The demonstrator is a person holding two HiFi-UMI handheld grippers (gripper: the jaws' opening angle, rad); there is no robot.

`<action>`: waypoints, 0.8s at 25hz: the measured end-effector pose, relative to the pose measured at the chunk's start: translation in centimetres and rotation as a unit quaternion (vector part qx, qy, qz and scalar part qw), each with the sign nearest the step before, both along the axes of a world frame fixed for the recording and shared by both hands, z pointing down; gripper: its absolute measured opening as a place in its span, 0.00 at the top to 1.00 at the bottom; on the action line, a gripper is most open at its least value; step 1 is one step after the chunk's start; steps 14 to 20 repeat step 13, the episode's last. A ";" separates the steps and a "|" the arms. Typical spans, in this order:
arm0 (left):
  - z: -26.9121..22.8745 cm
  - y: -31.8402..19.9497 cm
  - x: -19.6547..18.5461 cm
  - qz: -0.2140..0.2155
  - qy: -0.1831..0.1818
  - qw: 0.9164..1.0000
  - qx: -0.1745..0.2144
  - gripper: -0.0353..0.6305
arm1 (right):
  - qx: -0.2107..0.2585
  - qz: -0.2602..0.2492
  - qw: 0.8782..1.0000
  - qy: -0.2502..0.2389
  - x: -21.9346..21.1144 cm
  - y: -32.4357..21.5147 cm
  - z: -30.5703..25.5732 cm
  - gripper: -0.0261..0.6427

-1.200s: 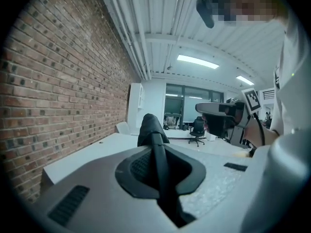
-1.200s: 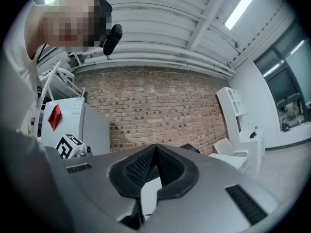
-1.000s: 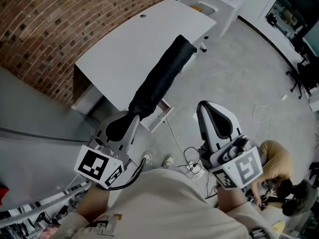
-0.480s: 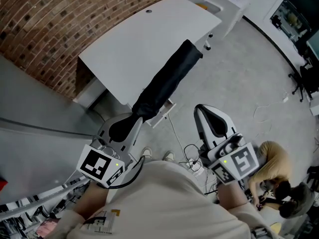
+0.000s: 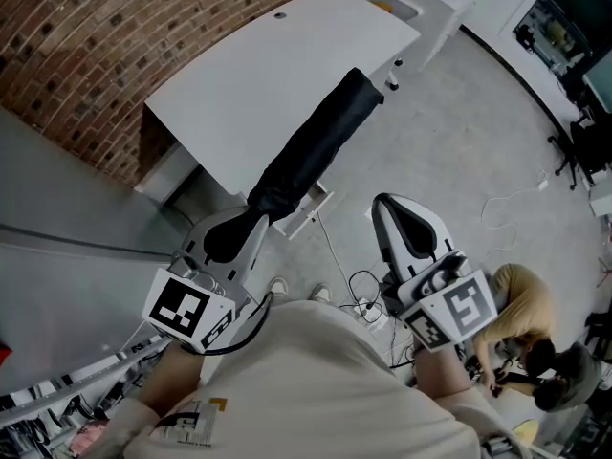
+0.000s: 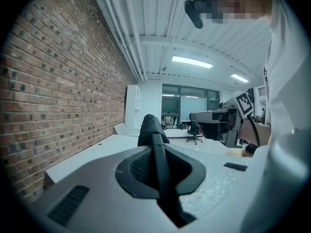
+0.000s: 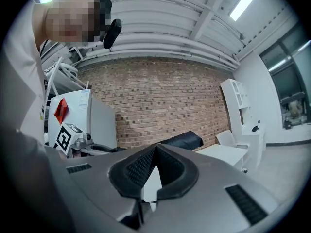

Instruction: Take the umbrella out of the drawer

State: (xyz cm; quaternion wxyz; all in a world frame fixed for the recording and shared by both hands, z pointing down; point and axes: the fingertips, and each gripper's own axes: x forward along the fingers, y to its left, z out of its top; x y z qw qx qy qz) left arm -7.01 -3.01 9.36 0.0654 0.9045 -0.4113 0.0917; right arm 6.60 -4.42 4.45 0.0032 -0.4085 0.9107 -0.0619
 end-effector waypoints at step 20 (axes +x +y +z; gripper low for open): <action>0.6 0.0 -1.0 0.004 0.001 1.000 -0.013 0.92 | 0.002 0.001 1.000 -0.003 -1.2 0.1 0.4 0.95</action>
